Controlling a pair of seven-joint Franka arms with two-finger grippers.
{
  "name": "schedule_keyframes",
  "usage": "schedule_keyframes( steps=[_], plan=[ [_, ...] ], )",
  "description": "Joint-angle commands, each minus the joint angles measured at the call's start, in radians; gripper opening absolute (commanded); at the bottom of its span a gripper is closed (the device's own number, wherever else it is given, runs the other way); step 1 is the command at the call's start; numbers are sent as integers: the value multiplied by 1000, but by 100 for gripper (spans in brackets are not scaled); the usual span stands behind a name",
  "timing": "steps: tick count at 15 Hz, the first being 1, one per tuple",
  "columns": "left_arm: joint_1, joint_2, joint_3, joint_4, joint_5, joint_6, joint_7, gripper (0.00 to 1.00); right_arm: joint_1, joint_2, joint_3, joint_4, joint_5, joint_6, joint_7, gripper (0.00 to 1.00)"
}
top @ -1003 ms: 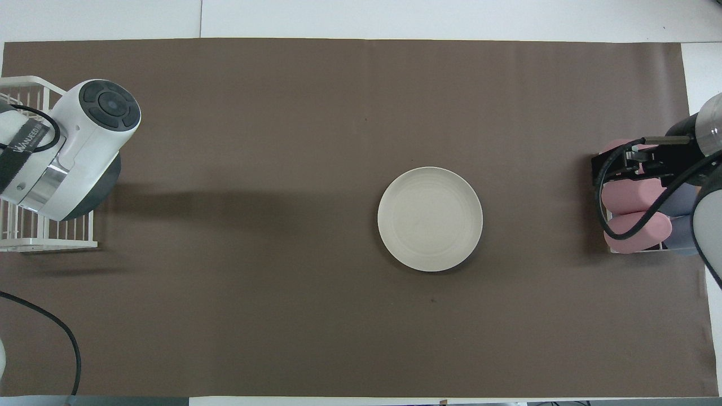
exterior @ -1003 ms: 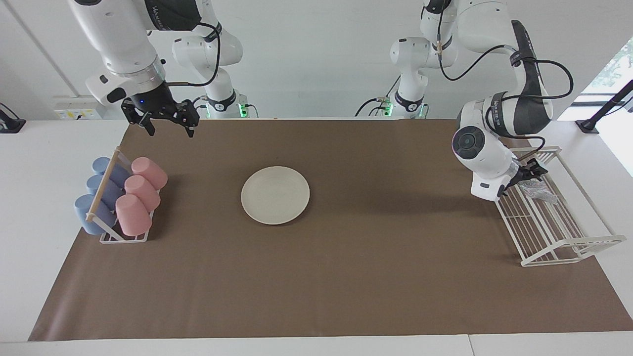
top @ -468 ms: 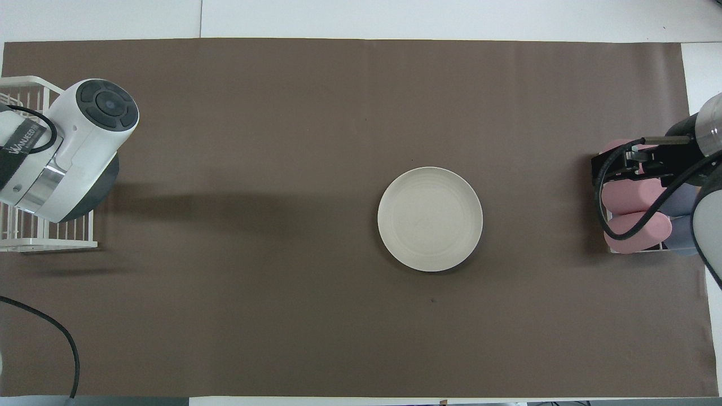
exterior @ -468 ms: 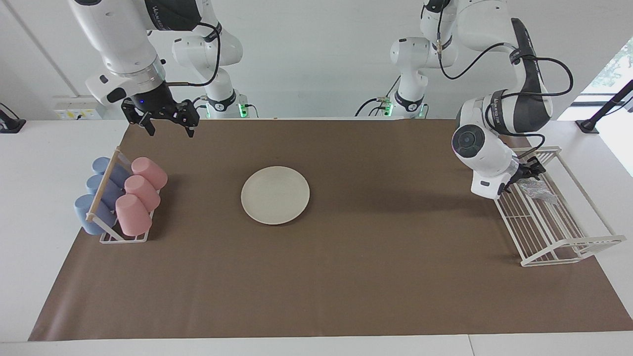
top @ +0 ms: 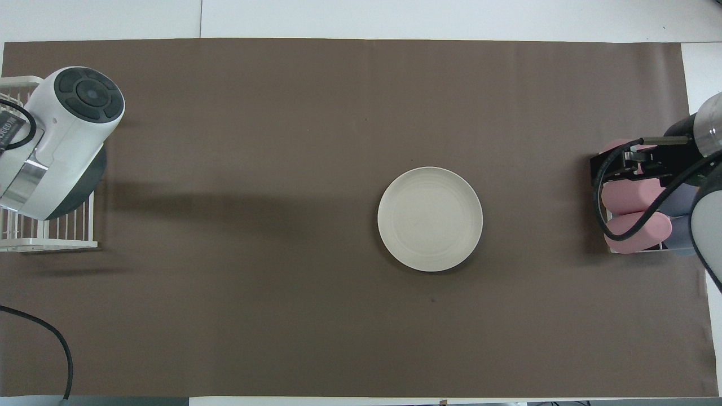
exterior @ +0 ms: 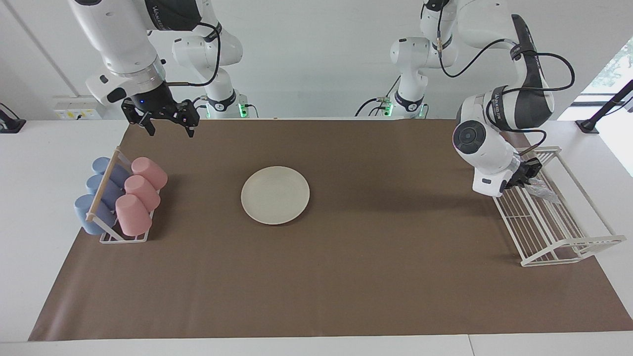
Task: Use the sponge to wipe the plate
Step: 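Reach the left gripper into the wire rack and grasp the clear sponge, then carry the sponge toward the plate while the right gripper reaches the plate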
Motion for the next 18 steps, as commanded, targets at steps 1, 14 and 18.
schedule_keyframes(
  steps=[1, 14, 18],
  plan=[
    [-8, 1, 0, 126, -147, -66, 60, 0, -4, -16, 12, -18, -2, -13, 24, 100],
    [122, -94, 14, 192, -1476, -252, 252, 0, 64, -7, 62, 22, 3, 2, 525, 100],
    [110, -254, 16, -145, -1789, -162, 508, 0, 117, -9, 62, 42, 104, -1, 920, 100]
  ],
)
